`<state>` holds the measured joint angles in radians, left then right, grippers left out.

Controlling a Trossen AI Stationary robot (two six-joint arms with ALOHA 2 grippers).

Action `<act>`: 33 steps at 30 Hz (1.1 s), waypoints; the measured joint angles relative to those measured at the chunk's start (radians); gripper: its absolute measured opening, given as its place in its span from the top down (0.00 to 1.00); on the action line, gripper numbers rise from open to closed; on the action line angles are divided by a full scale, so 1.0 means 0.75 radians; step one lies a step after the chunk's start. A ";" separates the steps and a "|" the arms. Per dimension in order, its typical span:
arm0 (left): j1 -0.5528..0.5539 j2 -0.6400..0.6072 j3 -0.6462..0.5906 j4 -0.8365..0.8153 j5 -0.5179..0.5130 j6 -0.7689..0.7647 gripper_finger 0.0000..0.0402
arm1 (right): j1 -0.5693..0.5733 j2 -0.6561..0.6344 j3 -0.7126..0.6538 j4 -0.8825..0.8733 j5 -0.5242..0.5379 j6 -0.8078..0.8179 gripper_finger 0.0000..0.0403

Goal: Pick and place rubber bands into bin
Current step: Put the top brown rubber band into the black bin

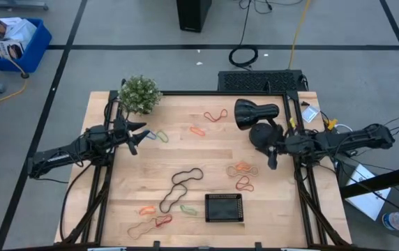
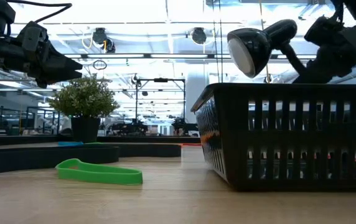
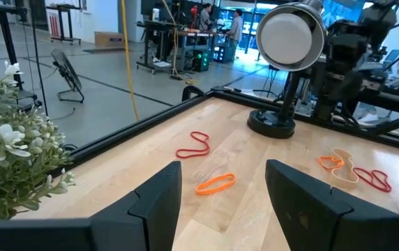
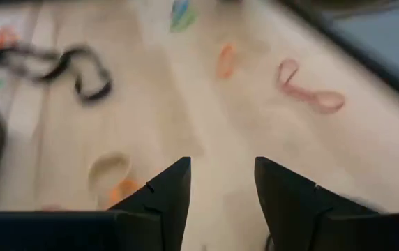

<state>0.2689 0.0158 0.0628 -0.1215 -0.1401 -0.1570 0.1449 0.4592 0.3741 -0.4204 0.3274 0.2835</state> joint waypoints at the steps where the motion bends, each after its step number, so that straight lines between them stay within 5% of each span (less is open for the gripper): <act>1: 0.000 0.000 0.000 0.000 0.000 0.000 0.46 | 0.014 0.022 0.014 0.006 -0.061 0.021 0.62; 4: 0.000 0.001 0.000 0.000 0.000 0.000 0.46 | 0.051 0.085 0.075 -0.038 -0.174 0.113 0.62; 12: 0.000 0.005 0.000 -0.001 0.000 0.000 0.46 | 0.162 0.223 0.274 -0.351 -0.208 0.376 0.62; 15: 0.000 0.005 0.000 -0.001 0.000 0.000 0.46 | 0.199 0.258 0.339 -0.330 -0.348 0.497 0.65; 22: 0.000 0.005 0.000 -0.001 0.000 0.002 0.46 | 0.284 0.311 0.367 0.165 -0.729 0.710 0.69; 28: 0.000 0.005 0.000 -0.001 0.000 0.006 0.46 | 0.342 0.396 0.368 0.639 -0.723 0.430 0.69; 33: 0.000 0.005 0.000 -0.001 0.000 0.006 0.46 | 0.346 0.503 0.409 0.634 -0.717 0.400 0.69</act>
<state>0.2688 0.0196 0.0626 -0.1223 -0.1402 -0.1524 0.4042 0.8365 0.6810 0.0554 -0.2104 0.5838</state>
